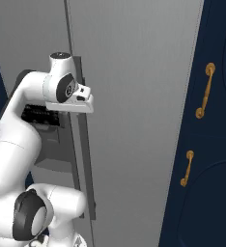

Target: Grab a lemon wedge from the fridge and one ice cube from the ice bowl, and put them in the glass of lemonade.

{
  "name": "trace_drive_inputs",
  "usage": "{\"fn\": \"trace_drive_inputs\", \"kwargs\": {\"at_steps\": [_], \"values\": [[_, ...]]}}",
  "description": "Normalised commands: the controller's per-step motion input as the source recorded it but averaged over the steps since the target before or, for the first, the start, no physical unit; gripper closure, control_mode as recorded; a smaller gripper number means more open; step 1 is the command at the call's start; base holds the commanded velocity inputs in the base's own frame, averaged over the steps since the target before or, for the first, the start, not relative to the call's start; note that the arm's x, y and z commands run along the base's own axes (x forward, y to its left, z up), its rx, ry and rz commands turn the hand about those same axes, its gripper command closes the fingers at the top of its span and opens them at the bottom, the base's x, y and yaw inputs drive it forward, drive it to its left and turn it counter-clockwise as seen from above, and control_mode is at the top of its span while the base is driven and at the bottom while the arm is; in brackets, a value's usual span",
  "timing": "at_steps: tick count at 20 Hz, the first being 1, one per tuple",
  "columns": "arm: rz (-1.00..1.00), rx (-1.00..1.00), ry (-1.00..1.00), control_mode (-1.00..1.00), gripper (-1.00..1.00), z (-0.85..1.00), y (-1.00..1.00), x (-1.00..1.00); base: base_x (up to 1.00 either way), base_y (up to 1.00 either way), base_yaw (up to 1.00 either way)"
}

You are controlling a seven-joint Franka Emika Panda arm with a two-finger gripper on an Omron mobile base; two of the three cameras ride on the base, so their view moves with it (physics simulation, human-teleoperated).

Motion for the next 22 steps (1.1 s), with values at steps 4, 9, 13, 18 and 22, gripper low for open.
{"fn": "trace_drive_inputs", "kwargs": {"at_steps": [4, 9, 13, 18, 22], "values": [[0.0, 0.0, 0.05, -1.0, -1.0, -0.02, 0.0, 0.0, 0.0, 0.0, 0.0], [-0.12, 0.01, 0.0, -1.0, -1.0, 0.0, -0.08, -0.7, 0.0, 0.0, 0.0], [-0.14, 0.02, -0.01, -1.0, -1.0, -0.07, -0.2, -0.88, 0.0, 0.0, 0.0], [-0.16, 0.05, 0.09, -1.0, -1.0, -0.46, -0.18, -0.47, 0.0, 0.0, 0.0], [-0.02, 0.0, 0.05, 1.0, -1.0, -0.06, -0.04, -0.02, -0.59, 0.01, 0.01]]}}
